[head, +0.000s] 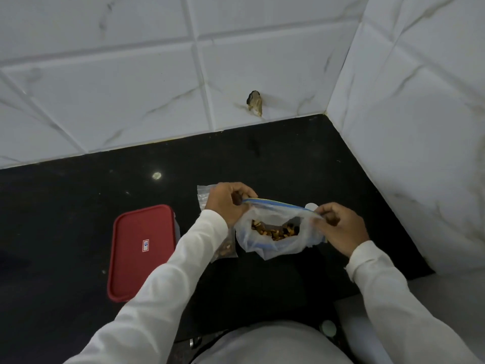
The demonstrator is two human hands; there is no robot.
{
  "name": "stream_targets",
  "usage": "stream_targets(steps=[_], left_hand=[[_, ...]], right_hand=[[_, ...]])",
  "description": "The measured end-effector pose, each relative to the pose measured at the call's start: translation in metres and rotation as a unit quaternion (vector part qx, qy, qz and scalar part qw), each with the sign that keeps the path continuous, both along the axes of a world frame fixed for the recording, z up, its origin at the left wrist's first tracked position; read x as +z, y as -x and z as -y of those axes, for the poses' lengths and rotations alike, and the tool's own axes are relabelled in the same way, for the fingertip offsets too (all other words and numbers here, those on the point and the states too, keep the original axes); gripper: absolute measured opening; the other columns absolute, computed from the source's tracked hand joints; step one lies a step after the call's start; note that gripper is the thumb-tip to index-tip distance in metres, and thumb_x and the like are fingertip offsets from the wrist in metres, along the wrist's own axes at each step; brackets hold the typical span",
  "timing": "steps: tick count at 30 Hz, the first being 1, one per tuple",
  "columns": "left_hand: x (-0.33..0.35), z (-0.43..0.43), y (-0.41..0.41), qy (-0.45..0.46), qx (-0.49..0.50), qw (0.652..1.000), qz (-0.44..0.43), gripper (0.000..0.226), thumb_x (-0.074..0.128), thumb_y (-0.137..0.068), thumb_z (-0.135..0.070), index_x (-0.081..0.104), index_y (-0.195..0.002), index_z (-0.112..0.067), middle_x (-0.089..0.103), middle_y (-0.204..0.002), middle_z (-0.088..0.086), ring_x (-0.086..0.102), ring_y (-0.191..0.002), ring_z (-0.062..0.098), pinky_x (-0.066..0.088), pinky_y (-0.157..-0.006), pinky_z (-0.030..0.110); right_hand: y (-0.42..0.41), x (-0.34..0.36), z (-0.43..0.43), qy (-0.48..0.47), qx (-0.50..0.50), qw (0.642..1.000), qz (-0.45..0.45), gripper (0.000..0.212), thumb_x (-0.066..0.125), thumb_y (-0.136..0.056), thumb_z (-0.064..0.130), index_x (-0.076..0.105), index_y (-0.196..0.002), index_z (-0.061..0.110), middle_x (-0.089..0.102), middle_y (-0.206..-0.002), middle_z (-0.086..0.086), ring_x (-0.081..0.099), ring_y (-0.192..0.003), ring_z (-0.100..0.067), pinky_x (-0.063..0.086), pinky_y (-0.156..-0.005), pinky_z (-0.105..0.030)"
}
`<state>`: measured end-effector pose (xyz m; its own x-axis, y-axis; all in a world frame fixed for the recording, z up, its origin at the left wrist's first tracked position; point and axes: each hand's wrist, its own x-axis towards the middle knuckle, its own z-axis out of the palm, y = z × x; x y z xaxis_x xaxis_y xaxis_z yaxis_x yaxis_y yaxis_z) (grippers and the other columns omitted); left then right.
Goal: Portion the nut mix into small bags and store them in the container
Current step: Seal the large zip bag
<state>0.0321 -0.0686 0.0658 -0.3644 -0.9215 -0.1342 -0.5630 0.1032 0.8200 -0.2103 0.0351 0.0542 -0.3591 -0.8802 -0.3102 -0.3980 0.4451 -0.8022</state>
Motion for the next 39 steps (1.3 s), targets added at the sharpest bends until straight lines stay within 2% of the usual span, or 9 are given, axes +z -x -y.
stream_targets(steps=[5, 10, 15, 21, 29, 33, 35, 37, 39], left_hand=[[0.006, -0.011, 0.020, 0.232, 0.032, 0.958, 0.168, 0.022, 0.068, -0.085, -0.010, 0.057, -0.103, -0.019, 0.052, -0.102, -0.001, 0.056, -0.077, 0.014, 0.054, -0.070, 0.027], [0.002, -0.001, 0.021, 0.039, 0.070, 0.976, 0.202, 0.018, 0.062, -0.093, -0.026, 0.052, -0.108, -0.024, 0.060, -0.098, -0.001, 0.061, -0.087, 0.019, 0.056, -0.081, 0.035], [-0.005, 0.007, 0.001, -0.214, 0.088, 0.969, -0.084, 0.016, 0.067, -0.090, -0.009, 0.061, -0.103, -0.016, 0.070, -0.104, 0.006, 0.069, -0.098, 0.022, 0.059, -0.085, 0.040], [-0.014, -0.009, -0.005, -0.122, -0.015, 0.991, -0.048, 0.021, 0.067, -0.086, -0.001, 0.062, -0.101, -0.015, 0.069, -0.095, -0.001, 0.070, -0.087, 0.010, 0.060, -0.078, 0.031], [0.006, 0.005, 0.006, 0.133, 0.095, 0.984, 0.072, 0.018, 0.065, -0.082, 0.001, 0.059, -0.088, -0.015, 0.059, -0.085, -0.003, 0.057, -0.073, 0.011, 0.047, -0.062, 0.016], [0.019, 0.018, 0.008, 0.063, 0.137, 0.974, 0.166, 0.015, 0.064, -0.079, -0.006, 0.058, -0.084, -0.018, 0.058, -0.082, -0.001, 0.059, -0.074, 0.020, 0.052, -0.063, 0.030], [0.022, 0.022, 0.007, 0.005, 0.148, 0.974, 0.170, 0.012, 0.061, -0.081, -0.012, 0.060, -0.087, -0.022, 0.061, -0.085, 0.000, 0.063, -0.076, 0.023, 0.056, -0.067, 0.032], [0.022, 0.024, 0.007, -0.085, 0.152, 0.980, 0.097, 0.010, 0.058, -0.089, -0.016, 0.062, -0.094, -0.024, 0.065, -0.087, 0.001, 0.067, -0.075, 0.022, 0.061, -0.071, 0.036], [0.022, 0.020, 0.009, -0.219, 0.165, 0.962, -0.014, 0.014, 0.051, -0.096, -0.014, 0.063, -0.103, -0.018, 0.067, -0.089, 0.007, 0.069, -0.074, 0.022, 0.062, -0.070, 0.039]], right_hand=[[-0.011, 0.002, 0.000, 0.115, 0.002, 0.976, -0.183, 0.023, 0.072, -0.080, 0.006, 0.061, -0.093, 0.021, 0.061, -0.089, 0.003, 0.061, -0.079, -0.008, 0.051, -0.063, -0.019], [-0.012, 0.003, 0.000, 0.146, -0.094, 0.982, -0.073, 0.023, 0.071, -0.080, 0.005, 0.063, -0.094, 0.022, 0.065, -0.086, 0.000, 0.066, -0.080, -0.014, 0.058, -0.068, -0.029], [-0.003, -0.012, -0.006, 0.033, -0.144, 0.978, 0.148, 0.016, 0.072, -0.083, 0.025, 0.066, -0.098, 0.028, 0.070, -0.100, 0.000, 0.067, -0.092, -0.017, 0.057, -0.081, -0.039], [-0.003, -0.017, -0.009, 0.002, -0.200, 0.963, 0.180, 0.011, 0.056, -0.095, 0.022, 0.063, -0.103, 0.019, 0.067, -0.104, -0.004, 0.066, -0.095, -0.019, 0.059, -0.078, -0.041], [0.009, -0.011, -0.003, 0.127, -0.059, 0.971, -0.192, 0.014, 0.062, -0.092, 0.025, 0.064, -0.094, 0.012, 0.061, -0.070, -0.001, 0.061, -0.063, -0.020, 0.051, -0.059, -0.029], [0.007, 0.005, -0.001, 0.057, -0.014, 0.953, -0.297, 0.021, 0.066, -0.087, 0.035, 0.060, -0.082, 0.016, 0.056, -0.060, 0.004, 0.053, -0.054, -0.012, 0.033, -0.048, -0.019], [0.009, 0.006, 0.000, 0.017, -0.037, 0.973, -0.226, 0.029, 0.065, -0.087, 0.041, 0.059, -0.074, 0.015, 0.059, -0.061, 0.001, 0.060, -0.059, -0.017, 0.041, -0.051, -0.024], [0.007, 0.009, 0.002, -0.008, -0.114, 0.993, 0.009, 0.030, 0.067, -0.087, 0.038, 0.062, -0.074, 0.012, 0.065, -0.073, -0.006, 0.067, -0.072, -0.025, 0.053, -0.058, -0.030], [0.003, 0.014, 0.003, -0.057, -0.181, 0.952, 0.241, 0.023, 0.066, -0.088, 0.036, 0.065, -0.085, 0.013, 0.068, -0.089, -0.010, 0.068, -0.080, -0.025, 0.055, -0.060, -0.032]])
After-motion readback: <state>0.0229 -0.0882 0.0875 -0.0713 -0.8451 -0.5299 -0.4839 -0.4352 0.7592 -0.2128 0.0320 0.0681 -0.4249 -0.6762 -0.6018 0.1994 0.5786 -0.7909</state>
